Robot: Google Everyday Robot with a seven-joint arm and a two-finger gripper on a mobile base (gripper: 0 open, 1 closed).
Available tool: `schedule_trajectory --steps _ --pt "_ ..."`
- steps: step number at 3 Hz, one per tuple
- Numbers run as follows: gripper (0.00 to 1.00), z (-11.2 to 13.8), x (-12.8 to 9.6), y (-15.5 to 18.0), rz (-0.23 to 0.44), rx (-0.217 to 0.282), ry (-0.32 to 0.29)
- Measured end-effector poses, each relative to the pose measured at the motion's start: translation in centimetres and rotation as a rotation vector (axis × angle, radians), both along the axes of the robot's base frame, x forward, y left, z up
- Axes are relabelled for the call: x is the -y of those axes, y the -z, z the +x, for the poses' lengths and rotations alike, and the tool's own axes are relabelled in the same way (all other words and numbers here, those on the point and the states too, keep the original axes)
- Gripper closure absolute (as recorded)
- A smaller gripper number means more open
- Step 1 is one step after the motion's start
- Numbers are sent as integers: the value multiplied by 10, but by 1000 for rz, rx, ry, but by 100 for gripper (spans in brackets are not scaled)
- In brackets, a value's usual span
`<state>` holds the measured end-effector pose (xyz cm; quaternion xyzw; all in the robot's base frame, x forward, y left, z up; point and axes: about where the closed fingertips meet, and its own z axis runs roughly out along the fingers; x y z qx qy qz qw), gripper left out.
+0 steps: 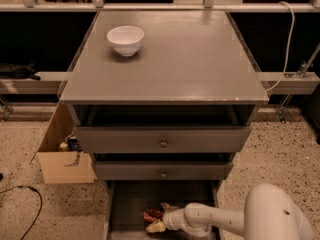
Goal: Pick coke can from bottom drawer and place on counter
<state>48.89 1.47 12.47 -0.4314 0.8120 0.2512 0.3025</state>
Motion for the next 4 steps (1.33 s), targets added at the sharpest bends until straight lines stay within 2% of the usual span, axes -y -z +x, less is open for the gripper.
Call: schedule_trajectory --steps 1,3,4 --pt "49 0 0 0 0 0 0" --pt "96 0 0 0 0 0 0" --pt "100 0 0 0 0 0 0"
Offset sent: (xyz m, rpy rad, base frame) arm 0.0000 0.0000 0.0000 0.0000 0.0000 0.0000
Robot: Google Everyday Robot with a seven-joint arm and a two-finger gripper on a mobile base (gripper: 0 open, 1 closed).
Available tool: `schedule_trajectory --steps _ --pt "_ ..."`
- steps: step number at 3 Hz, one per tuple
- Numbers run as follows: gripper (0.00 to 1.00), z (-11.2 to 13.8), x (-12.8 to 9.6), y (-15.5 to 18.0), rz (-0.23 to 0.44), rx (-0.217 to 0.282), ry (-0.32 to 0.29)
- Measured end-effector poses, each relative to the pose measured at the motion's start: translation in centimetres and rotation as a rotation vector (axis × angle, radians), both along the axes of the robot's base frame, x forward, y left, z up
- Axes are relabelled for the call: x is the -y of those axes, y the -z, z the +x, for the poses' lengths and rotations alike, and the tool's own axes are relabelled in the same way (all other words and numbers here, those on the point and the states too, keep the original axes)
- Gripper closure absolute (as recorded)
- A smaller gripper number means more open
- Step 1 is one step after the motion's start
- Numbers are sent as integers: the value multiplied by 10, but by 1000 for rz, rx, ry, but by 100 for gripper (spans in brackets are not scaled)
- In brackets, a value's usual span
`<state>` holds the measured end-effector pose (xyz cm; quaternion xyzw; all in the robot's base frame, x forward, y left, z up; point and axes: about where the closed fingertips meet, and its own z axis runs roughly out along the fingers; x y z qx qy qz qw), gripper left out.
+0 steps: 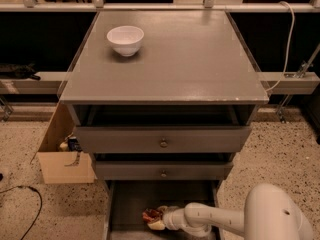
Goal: Pick coke can from bottom drawer and place on counter
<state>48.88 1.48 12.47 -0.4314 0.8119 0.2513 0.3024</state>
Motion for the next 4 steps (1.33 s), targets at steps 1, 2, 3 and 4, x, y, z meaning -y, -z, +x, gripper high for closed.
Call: schedule_trajectory --steps 1,2,3,4 --pt "100 0 0 0 0 0 0" --pt "100 2 -5 3 3 -14 -6" --pt "100 2 -5 2 3 -14 -6" --pt "100 7 5 -32 15 34 2"
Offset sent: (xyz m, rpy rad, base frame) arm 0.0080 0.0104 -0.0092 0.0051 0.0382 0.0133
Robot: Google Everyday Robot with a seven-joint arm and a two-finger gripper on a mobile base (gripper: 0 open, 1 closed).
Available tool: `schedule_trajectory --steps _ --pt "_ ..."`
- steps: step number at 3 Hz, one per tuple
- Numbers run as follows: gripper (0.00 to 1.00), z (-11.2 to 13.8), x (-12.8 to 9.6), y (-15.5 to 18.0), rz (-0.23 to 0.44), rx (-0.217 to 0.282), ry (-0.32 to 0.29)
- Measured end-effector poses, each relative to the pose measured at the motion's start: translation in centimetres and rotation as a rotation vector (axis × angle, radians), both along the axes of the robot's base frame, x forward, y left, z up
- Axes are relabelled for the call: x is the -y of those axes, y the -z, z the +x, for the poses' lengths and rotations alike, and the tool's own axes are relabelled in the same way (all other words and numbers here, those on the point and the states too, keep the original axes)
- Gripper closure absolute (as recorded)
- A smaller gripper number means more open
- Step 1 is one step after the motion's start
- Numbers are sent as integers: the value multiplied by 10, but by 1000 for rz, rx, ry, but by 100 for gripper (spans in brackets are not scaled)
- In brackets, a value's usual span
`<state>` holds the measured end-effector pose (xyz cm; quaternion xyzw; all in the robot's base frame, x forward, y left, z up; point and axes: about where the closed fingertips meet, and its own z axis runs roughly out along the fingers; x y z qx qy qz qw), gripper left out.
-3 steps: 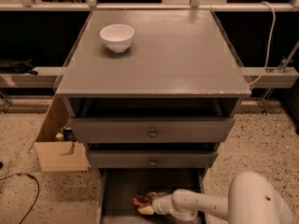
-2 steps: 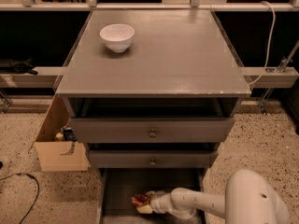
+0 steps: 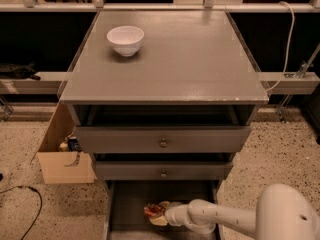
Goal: Pick coke can from bottom drawer and place on counter
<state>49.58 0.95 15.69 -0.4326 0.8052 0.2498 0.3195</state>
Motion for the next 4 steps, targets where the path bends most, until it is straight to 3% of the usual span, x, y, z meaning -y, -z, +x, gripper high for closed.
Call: schedule_trajectory --steps 1,2,3,4 --pt "100 2 42 -86 9 135 30" --pt "100 -15 87 -154 37 254 90" --pt "100 -17 100 -147 30 243 120" --pt "100 -14 94 -129 14 204 121"
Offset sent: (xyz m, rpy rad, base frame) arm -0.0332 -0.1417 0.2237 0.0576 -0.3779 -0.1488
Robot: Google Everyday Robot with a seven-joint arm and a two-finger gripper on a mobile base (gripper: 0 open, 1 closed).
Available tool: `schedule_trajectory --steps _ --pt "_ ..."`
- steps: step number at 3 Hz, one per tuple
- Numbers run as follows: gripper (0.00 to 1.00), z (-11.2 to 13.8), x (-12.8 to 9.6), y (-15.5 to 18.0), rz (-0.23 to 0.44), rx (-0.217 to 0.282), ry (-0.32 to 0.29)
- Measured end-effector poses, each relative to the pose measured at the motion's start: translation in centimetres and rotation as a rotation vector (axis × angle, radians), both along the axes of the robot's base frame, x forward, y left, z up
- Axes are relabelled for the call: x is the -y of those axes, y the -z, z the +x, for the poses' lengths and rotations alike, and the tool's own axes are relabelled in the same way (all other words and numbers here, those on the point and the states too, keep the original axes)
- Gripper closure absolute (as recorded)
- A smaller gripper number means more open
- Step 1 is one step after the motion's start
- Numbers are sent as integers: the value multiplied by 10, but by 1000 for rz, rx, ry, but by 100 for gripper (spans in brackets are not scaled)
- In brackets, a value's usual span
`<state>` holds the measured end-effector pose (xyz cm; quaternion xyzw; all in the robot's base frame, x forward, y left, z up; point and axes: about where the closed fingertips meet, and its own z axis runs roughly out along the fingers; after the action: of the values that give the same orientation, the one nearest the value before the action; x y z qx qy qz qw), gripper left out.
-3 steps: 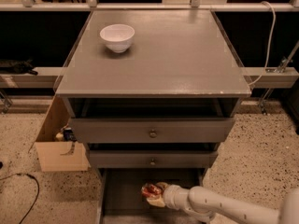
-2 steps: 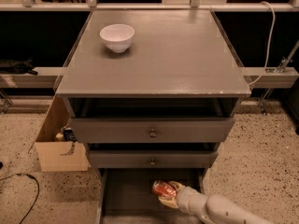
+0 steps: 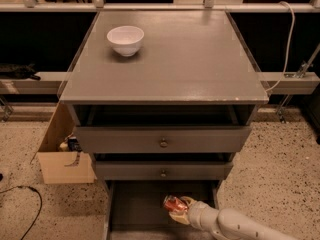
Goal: Pick coke can from bottom drawer and place on counter
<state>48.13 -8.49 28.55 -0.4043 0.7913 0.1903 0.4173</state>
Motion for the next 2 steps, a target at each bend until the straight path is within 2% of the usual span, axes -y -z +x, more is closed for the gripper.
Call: schedule_trajectory --steps 1,2 --pt "100 -11 -3 -66 -57 171 -53" --pt "100 -45 -8 -145 -93 335 -105"
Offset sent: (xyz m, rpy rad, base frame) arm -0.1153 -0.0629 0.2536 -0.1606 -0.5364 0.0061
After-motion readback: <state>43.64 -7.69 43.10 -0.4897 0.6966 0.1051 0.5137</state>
